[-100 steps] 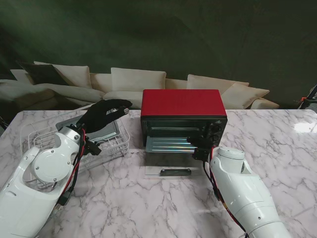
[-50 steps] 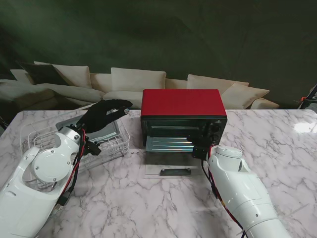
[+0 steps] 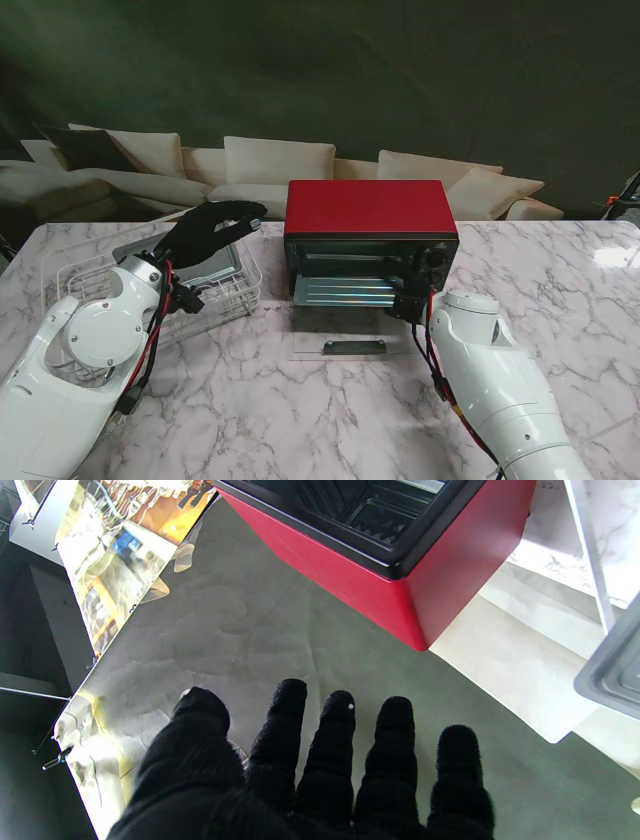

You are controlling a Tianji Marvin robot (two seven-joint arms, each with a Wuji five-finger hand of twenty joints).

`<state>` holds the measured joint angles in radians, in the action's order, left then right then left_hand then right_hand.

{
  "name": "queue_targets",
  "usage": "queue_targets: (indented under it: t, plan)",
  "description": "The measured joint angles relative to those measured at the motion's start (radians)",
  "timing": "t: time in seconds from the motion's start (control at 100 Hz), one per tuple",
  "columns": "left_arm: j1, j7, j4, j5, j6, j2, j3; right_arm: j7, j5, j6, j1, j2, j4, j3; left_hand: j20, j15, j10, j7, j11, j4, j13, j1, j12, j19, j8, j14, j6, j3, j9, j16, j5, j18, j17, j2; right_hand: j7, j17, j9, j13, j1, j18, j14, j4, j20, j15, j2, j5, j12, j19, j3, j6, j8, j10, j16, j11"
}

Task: Slide the trays into the oven

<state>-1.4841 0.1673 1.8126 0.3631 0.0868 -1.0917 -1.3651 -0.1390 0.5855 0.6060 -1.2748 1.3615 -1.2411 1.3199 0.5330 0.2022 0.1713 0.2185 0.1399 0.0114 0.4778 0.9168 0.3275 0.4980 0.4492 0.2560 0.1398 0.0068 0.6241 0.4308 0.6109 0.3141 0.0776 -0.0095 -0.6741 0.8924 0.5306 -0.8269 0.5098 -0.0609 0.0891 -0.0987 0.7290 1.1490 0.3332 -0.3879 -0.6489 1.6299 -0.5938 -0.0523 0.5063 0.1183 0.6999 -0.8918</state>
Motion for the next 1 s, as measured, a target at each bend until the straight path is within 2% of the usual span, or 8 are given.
queue_targets:
  t: [0.1, 0.17, 0.22, 0.35, 0.68, 0.77, 0.88, 1.0]
  plan:
    - [0.000, 0.000, 0.000, 0.000, 0.000, 0.000, 0.000, 0.032, -0.012, 0.024, -0.005, -0.008, -0.010, 0.008, 0.000, 0.000, 0.000, 0.000, 0.000, 0.000, 0.000, 0.000, 0.000, 0.000, 0.000, 0.002, 0.000, 0.000, 0.000, 0.000, 0.000, 0.000, 0.000, 0.000, 0.015, -0.031, -0.034, 0.018, -0.021, 0.006, 0.000, 0.000, 0.003, -0.001, 0.001, 0.035, 0.000, 0.000, 0.016, 0.000, -0.003, -0.001, 0.000, 0.000]
    - [-0.001, 0.000, 0.001, 0.000, 0.000, 0.000, 0.000, 0.047, -0.019, 0.031, -0.007, -0.014, -0.014, 0.011, 0.000, 0.000, 0.000, 0.000, 0.000, 0.000, 0.000, 0.000, 0.000, 0.000, 0.000, 0.002, 0.000, 0.000, 0.000, 0.000, 0.000, 0.000, 0.000, 0.000, 0.015, -0.033, -0.056, 0.028, -0.019, 0.006, 0.000, 0.016, 0.003, -0.002, 0.001, 0.036, 0.001, 0.000, 0.034, 0.000, -0.003, -0.008, 0.009, 0.000]
    - [-0.001, 0.000, 0.001, -0.001, 0.000, 0.000, 0.000, 0.051, -0.019, 0.031, -0.010, -0.015, -0.017, 0.013, 0.000, 0.000, 0.000, 0.000, 0.000, 0.000, 0.000, 0.000, 0.000, 0.000, 0.000, 0.002, 0.000, 0.000, 0.000, 0.000, 0.000, 0.000, 0.000, 0.000, 0.015, -0.050, -0.086, 0.052, 0.021, 0.011, 0.000, 0.033, 0.004, -0.008, 0.001, 0.055, 0.002, -0.011, 0.032, -0.003, -0.001, -0.015, 0.009, 0.000]
    - [-0.001, 0.000, 0.001, -0.001, 0.000, 0.000, 0.000, 0.087, -0.014, 0.044, -0.018, -0.022, -0.029, 0.024, 0.000, 0.000, 0.000, 0.000, 0.000, 0.000, 0.000, 0.000, 0.000, 0.000, 0.000, 0.004, 0.000, 0.000, 0.000, 0.000, 0.000, 0.000, 0.000, 0.000, 0.040, -0.137, -0.158, 0.121, 0.021, 0.025, 0.001, 0.043, 0.015, -0.051, 0.001, 0.133, 0.040, -0.050, 0.009, -0.027, 0.000, -0.011, 0.009, 0.031]
    - [-0.001, 0.001, 0.001, -0.002, 0.000, 0.000, 0.000, 0.105, -0.050, 0.099, -0.049, -0.034, -0.080, 0.049, 0.000, 0.000, 0.000, 0.000, 0.000, 0.000, 0.000, 0.000, 0.000, 0.000, 0.000, 0.004, 0.000, 0.000, 0.000, 0.006, 0.000, 0.000, 0.000, 0.000, 0.051, -0.160, -0.158, 0.132, 0.018, 0.025, 0.002, 0.043, 0.043, -0.064, -0.019, 0.119, 0.038, -0.052, 0.060, -0.038, 0.024, -0.008, 0.015, 0.036]
    - [-0.001, 0.000, 0.001, -0.002, 0.000, 0.000, 0.000, 0.114, -0.058, 0.101, -0.056, -0.039, -0.088, 0.052, 0.000, 0.000, 0.000, 0.000, 0.000, 0.000, 0.000, 0.000, 0.000, 0.000, 0.000, 0.004, 0.000, 0.000, 0.000, 0.006, 0.000, 0.000, 0.000, 0.000, 0.051, -0.160, -0.158, 0.143, 0.018, 0.031, 0.003, 0.043, 0.044, -0.077, -0.041, 0.126, 0.038, -0.052, 0.109, -0.038, 0.024, -0.011, 0.015, 0.036]
    - [-0.003, 0.000, 0.003, -0.003, -0.001, 0.000, 0.000, 0.127, -0.076, 0.117, -0.062, -0.045, -0.099, 0.058, 0.000, 0.000, 0.000, 0.000, 0.000, 0.000, 0.000, 0.000, 0.000, 0.000, 0.000, 0.004, 0.000, 0.000, 0.000, 0.006, 0.000, 0.000, 0.000, 0.000, 0.065, -0.168, -0.158, 0.178, 0.017, 0.042, -0.002, 0.043, 0.045, -0.142, -0.077, 0.117, 0.040, -0.082, 0.159, -0.038, 0.025, -0.022, 0.014, 0.036]
    - [-0.004, 0.000, 0.004, -0.003, -0.001, 0.000, -0.001, 0.139, -0.098, 0.130, -0.069, -0.050, -0.113, 0.064, 0.000, 0.000, 0.000, 0.000, 0.000, 0.000, 0.000, 0.000, 0.000, 0.000, 0.000, 0.004, 0.000, 0.000, 0.000, 0.006, 0.000, 0.000, 0.000, 0.000, 0.076, -0.179, -0.158, 0.195, 0.010, 0.042, -0.009, 0.043, 0.045, -0.199, -0.079, 0.117, 0.049, -0.127, 0.195, -0.038, 0.025, -0.023, 0.005, 0.041]
